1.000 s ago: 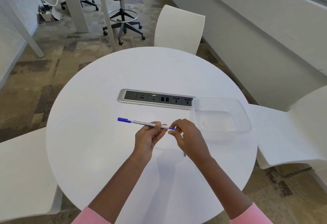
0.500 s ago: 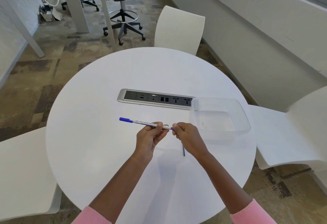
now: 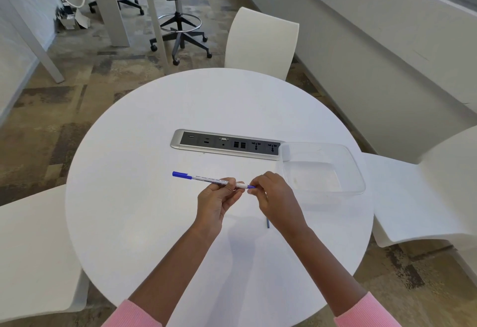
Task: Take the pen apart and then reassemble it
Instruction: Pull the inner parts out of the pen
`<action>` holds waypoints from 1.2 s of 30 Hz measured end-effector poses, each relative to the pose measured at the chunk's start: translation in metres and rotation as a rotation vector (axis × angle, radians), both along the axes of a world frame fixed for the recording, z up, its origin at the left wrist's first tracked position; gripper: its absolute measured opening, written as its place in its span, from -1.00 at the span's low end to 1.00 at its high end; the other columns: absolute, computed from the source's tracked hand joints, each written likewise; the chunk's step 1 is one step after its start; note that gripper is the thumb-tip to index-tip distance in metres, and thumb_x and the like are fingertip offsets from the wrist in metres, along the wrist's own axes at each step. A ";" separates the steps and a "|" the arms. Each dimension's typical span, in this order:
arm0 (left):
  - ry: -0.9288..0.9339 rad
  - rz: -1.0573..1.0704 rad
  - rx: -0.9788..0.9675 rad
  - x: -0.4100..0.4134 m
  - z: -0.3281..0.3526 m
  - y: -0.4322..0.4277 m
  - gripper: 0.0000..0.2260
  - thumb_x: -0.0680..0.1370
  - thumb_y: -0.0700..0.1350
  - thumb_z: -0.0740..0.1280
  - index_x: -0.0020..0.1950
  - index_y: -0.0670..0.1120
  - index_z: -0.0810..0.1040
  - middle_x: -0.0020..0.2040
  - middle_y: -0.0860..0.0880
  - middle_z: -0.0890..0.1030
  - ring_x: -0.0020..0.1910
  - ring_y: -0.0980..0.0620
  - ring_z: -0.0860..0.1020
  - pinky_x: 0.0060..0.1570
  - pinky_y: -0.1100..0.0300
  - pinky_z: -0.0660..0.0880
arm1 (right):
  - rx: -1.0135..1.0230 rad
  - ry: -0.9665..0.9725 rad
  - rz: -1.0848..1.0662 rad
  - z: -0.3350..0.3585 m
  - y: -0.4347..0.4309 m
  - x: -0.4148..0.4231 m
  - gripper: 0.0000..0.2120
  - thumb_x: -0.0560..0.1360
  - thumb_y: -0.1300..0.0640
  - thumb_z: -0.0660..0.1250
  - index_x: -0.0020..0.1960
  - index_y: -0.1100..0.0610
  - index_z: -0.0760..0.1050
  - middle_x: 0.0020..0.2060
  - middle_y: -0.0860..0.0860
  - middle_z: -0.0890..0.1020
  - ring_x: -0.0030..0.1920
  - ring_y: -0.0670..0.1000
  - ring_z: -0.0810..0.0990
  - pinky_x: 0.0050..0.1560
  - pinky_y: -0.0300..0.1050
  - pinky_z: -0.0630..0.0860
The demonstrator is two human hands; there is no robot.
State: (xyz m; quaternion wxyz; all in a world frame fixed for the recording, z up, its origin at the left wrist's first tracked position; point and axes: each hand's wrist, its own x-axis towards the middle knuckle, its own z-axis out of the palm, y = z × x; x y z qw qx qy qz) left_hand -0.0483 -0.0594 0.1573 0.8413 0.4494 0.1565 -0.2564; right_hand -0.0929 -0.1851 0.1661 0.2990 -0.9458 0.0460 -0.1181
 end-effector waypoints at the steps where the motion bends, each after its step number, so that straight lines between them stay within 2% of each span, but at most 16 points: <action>1: 0.001 0.001 0.001 0.000 -0.001 0.000 -0.93 0.51 -0.31 0.28 -0.13 -0.27 0.55 -0.30 -0.12 0.67 -0.33 0.04 0.66 -0.27 0.31 0.60 | -0.008 0.003 0.003 0.000 0.000 0.001 -0.83 0.41 0.18 0.23 -0.18 0.27 0.53 -0.29 0.19 0.56 -0.23 0.15 0.47 -0.22 -0.23 0.26; 4: -0.003 0.000 0.002 0.000 0.000 0.000 -0.93 0.51 -0.31 0.28 -0.13 -0.27 0.55 -0.27 -0.14 0.66 -0.33 0.04 0.66 -0.28 0.32 0.59 | 0.012 0.030 -0.002 0.000 0.000 0.002 -0.80 0.46 0.18 0.23 -0.13 0.29 0.56 -0.26 0.21 0.56 -0.19 0.16 0.47 -0.20 -0.22 0.26; 7: -0.017 -0.012 -0.001 0.001 0.002 0.000 -0.92 0.51 -0.32 0.27 -0.14 -0.26 0.54 -0.33 -0.10 0.67 -0.34 0.06 0.66 -0.29 0.34 0.59 | 0.118 0.113 -0.026 0.005 -0.001 0.001 -0.81 0.51 0.21 0.22 -0.14 0.28 0.56 -0.25 0.19 0.55 -0.19 0.11 0.46 -0.21 -0.16 0.27; 10: -0.025 -0.017 0.002 0.001 0.004 -0.002 -0.93 0.51 -0.32 0.27 -0.14 -0.26 0.54 -0.35 -0.07 0.67 -0.33 0.07 0.66 -0.28 0.34 0.59 | 0.314 0.232 -0.083 0.011 -0.001 0.002 -0.75 0.52 0.18 0.19 -0.30 0.19 0.49 -0.39 0.04 0.47 -0.33 0.01 0.39 -0.30 -0.14 0.28; 14: -0.018 -0.013 0.005 0.001 0.004 -0.005 -0.94 0.51 -0.32 0.28 -0.14 -0.26 0.54 -0.28 -0.13 0.65 -0.33 0.05 0.66 -0.26 0.32 0.60 | 0.597 0.367 -0.140 0.013 -0.003 0.006 -0.61 0.54 0.16 0.15 -0.47 0.12 0.35 -0.54 0.00 0.32 -0.52 -0.06 0.25 -0.42 -0.20 0.18; 17: -0.020 -0.015 0.015 0.001 0.004 -0.007 -0.93 0.50 -0.33 0.28 -0.16 -0.26 0.54 -0.22 -0.18 0.63 -0.33 0.04 0.66 -0.23 0.31 0.60 | 0.962 0.520 -0.240 0.012 -0.004 0.010 -0.57 0.55 0.13 0.11 -0.50 0.11 0.30 -0.61 -0.06 0.28 -0.56 -0.10 0.19 -0.47 -0.25 0.14; 19: -0.018 -0.014 0.016 0.000 0.003 -0.007 -0.93 0.50 -0.32 0.28 -0.16 -0.25 0.54 -0.22 -0.18 0.63 -0.33 0.05 0.66 -0.24 0.32 0.60 | 1.047 0.553 -0.263 0.012 -0.004 0.011 -0.57 0.55 0.11 0.11 -0.50 0.11 0.32 -0.62 -0.08 0.29 -0.56 -0.10 0.20 -0.47 -0.27 0.15; 22: -0.016 -0.003 0.016 0.001 0.002 -0.005 -0.94 0.50 -0.31 0.29 -0.15 -0.26 0.54 -0.23 -0.16 0.63 -0.33 0.06 0.66 -0.26 0.33 0.59 | 0.758 0.431 -0.189 0.012 -0.001 0.006 -0.60 0.56 0.07 0.12 -0.42 0.13 0.41 -0.53 -0.02 0.39 -0.50 -0.08 0.31 -0.43 -0.29 0.26; 25: -0.006 0.004 0.019 0.004 0.001 -0.002 -0.94 0.50 -0.30 0.29 -0.13 -0.26 0.54 -0.24 -0.14 0.64 -0.33 0.06 0.66 -0.29 0.34 0.59 | 0.428 0.253 -0.102 0.008 0.003 0.001 -0.82 0.51 0.03 0.25 -0.20 0.12 0.45 -0.43 -0.02 0.47 -0.41 -0.09 0.40 -0.34 -0.22 0.32; 27: -0.005 -0.002 0.029 0.004 0.001 -0.001 -0.94 0.51 -0.30 0.29 -0.11 -0.26 0.54 -0.19 -0.18 0.63 -0.34 0.06 0.66 -0.29 0.34 0.59 | 0.220 0.172 -0.061 0.003 0.002 0.001 -0.87 0.46 0.06 0.32 -0.09 0.11 0.45 -0.35 -0.03 0.48 -0.31 -0.06 0.43 -0.31 -0.25 0.32; 30: -0.006 -0.003 0.037 0.003 0.001 -0.001 -0.94 0.51 -0.30 0.28 -0.10 -0.26 0.54 -0.16 -0.20 0.61 -0.34 0.06 0.66 -0.27 0.33 0.60 | 0.049 0.050 -0.038 -0.002 0.002 0.003 -0.90 0.44 0.14 0.34 -0.10 0.16 0.47 -0.28 0.02 0.50 -0.22 0.01 0.45 -0.26 -0.21 0.37; 32: -0.003 0.000 0.036 0.004 0.001 0.000 -0.94 0.51 -0.30 0.29 -0.11 -0.26 0.55 -0.18 -0.19 0.62 -0.33 0.06 0.66 -0.25 0.32 0.60 | -0.049 -0.040 -0.013 -0.006 0.002 0.002 -0.92 0.42 0.18 0.34 -0.17 0.19 0.49 -0.31 0.08 0.53 -0.26 0.08 0.47 -0.31 -0.09 0.43; 36: 0.008 0.006 0.022 0.004 0.002 0.001 -0.95 0.50 -0.30 0.29 -0.12 -0.25 0.55 -0.29 -0.12 0.66 -0.34 0.05 0.66 -0.29 0.33 0.59 | -0.147 -0.095 -0.007 -0.008 0.002 0.005 -0.93 0.39 0.20 0.31 -0.24 0.20 0.51 -0.36 0.09 0.53 -0.32 0.10 0.48 -0.39 -0.11 0.41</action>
